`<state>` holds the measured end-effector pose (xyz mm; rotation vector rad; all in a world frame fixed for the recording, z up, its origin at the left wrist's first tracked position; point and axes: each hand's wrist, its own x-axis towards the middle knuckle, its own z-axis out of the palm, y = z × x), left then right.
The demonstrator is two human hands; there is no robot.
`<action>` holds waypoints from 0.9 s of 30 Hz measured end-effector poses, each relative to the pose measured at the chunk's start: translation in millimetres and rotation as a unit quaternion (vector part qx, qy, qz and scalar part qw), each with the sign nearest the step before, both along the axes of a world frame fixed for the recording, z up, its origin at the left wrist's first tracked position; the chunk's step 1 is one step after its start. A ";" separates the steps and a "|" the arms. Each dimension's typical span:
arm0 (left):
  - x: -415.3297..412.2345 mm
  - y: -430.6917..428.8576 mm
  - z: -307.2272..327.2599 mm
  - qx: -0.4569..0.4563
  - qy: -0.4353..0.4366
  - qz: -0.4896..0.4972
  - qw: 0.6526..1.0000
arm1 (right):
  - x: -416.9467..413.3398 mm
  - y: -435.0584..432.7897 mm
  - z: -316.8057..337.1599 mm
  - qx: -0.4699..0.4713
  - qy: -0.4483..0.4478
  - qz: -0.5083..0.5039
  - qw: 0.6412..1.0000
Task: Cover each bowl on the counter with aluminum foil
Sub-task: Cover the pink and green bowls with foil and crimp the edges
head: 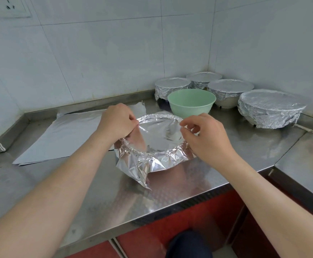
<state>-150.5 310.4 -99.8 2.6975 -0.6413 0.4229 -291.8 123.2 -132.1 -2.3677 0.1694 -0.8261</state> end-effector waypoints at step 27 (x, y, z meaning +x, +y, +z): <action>-93.2 17.8 -31.7 -0.057 -0.185 -0.291 0.937 | -10.9 17.1 -3.4 -0.229 -0.093 0.198 0.949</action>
